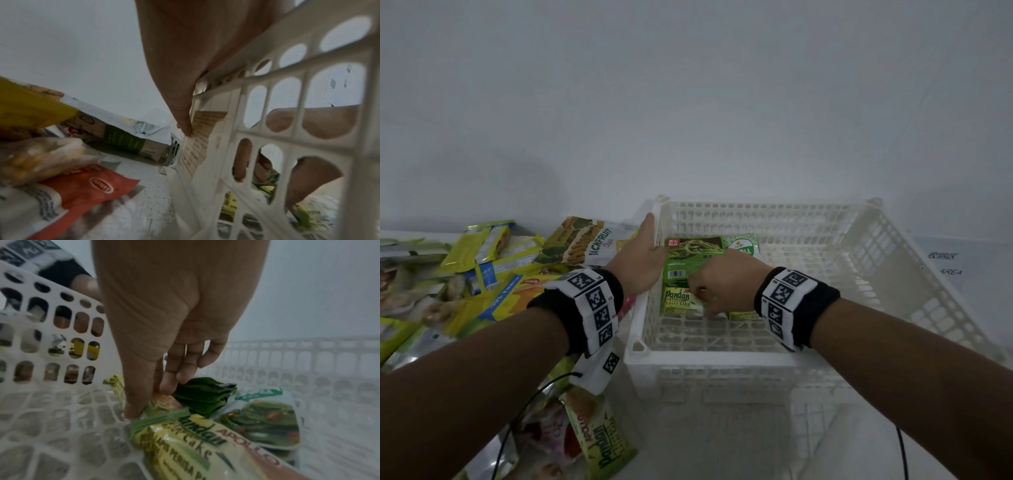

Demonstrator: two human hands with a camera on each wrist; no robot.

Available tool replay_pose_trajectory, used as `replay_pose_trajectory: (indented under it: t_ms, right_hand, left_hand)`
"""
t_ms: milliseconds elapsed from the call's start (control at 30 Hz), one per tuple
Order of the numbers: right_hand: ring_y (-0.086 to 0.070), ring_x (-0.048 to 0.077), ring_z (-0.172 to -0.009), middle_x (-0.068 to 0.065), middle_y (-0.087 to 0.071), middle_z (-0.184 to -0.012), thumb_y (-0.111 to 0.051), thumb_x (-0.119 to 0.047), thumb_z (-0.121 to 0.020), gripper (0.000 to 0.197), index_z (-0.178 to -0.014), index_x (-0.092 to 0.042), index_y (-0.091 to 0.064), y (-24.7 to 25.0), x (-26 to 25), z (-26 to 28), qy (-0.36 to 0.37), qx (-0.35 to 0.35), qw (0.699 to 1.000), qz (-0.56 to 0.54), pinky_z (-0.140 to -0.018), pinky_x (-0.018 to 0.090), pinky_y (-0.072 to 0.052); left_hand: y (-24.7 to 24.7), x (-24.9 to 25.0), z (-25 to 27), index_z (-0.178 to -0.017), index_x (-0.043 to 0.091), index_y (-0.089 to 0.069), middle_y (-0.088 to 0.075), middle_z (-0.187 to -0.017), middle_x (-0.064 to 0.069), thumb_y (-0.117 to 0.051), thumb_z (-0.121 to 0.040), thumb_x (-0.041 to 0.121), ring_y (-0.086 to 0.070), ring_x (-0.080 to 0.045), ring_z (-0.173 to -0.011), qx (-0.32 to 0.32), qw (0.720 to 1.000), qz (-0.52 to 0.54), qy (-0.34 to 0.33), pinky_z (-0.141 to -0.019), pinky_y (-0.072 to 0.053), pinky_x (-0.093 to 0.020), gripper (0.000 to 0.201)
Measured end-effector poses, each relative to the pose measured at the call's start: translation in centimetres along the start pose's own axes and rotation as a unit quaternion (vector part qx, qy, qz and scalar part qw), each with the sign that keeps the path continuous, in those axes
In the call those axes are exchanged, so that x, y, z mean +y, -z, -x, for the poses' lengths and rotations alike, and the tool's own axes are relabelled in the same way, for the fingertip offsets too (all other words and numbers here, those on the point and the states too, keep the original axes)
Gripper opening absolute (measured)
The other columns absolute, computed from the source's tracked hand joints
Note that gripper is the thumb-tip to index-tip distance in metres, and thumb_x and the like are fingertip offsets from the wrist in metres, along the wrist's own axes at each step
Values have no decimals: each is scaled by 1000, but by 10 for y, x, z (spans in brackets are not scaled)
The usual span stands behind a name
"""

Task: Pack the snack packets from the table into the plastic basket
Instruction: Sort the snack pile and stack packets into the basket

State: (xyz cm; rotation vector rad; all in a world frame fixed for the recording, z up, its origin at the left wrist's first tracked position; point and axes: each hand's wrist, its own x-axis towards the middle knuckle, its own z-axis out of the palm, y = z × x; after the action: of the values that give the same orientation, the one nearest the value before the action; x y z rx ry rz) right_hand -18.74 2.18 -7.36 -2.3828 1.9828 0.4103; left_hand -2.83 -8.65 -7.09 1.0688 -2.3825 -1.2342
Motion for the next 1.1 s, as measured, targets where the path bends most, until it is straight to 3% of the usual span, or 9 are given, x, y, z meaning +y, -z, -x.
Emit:
replay_pose_trajectory:
  t_ms: [200, 300, 333, 400, 500, 567, 700, 833, 1100]
  right_hand:
    - [-52, 15, -68, -10, -51, -69, -62, -53, -91, 27, -93, -27, -59, 3, 2, 2, -26, 17, 999, -37, -55, 28, -33]
    - [-56, 14, -78, -12, -59, -84, -57, -69, -90, 46, -108, -27, -62, 19, 7, 4, -49, 45, 996, -57, -61, 31, -42]
    - [-58, 14, -83, -11, -62, -91, -55, -70, -90, 48, -111, -28, -63, 26, 10, 6, -54, 67, 995, -58, -66, 33, -46]
    - [-58, 15, -87, -8, -62, -98, -53, -67, -93, 46, -112, -27, -65, 40, 13, 9, -61, 112, 990, -60, -71, 33, -47]
    - [-56, 17, -91, -3, -60, -100, -50, -61, -97, 40, -110, -26, -65, 58, 14, 8, -62, 171, 981, -59, -73, 34, -44]
    - [-55, 19, -97, -1, -60, -107, -49, -59, -98, 39, -112, -27, -65, 69, 12, 4, -61, 191, 978, -59, -76, 35, -43]
    - [-54, 21, -107, -1, -59, -116, -49, -60, -98, 39, -116, -29, -62, 92, -5, -9, -45, 198, 978, -43, -79, 35, -42]
    - [-55, 22, -107, -1, -59, -118, -48, -54, -100, 34, -118, -29, -61, 113, -35, -20, -33, 206, 978, -21, -77, 34, -39]
    - [-56, 22, -106, -2, -60, -116, -47, -53, -100, 33, -117, -29, -62, 158, -124, -47, -71, 210, 975, 5, -78, 35, -43]
  left_hand:
    - [-1, 1, -4, -162, 14, 8, 1, -170, -1, -37, -109, 17, -48, -11, -129, 1, 1000, -21, -1, -68, -32, -4, 69]
    - [2, 3, -1, -162, 14, 6, 0, -170, -2, -44, -108, 34, -21, -15, -152, 3, 1000, -28, -6, -102, -22, -9, 76]
    - [5, 5, 2, -162, 15, 5, -2, -170, -3, -47, -105, 42, -15, -17, -154, 4, 1000, -21, -14, -116, -19, -20, 82]
    - [14, 8, 8, -163, 18, 0, -10, -170, -5, -51, -99, 54, -21, -22, -154, 18, 999, 6, -27, -124, -23, -42, 89]
    - [38, 9, 16, -162, 20, -6, -20, -167, -10, -48, -93, 67, -33, -27, -148, 64, 990, -111, -55, -119, -33, -50, 93]
    - [59, 8, 26, -161, 18, -11, -27, -163, -11, -45, -95, 66, -38, -28, -144, 81, 962, -248, -84, -115, -36, -49, 88]
    - [98, 2, 49, -146, 22, -45, -53, -137, -9, -45, -97, 63, -55, -30, -122, 70, 904, -413, -90, -98, -49, -49, 64]
    - [122, -10, 75, -127, 24, -60, -60, -117, -5, -46, -97, 61, -60, -27, -106, 66, 877, -468, -83, -84, -53, -45, 50]
    - [167, -58, 120, -135, 27, -56, -61, -119, -3, -51, -98, 58, -59, -24, -109, 54, 876, -454, -150, -86, -47, -36, 50]
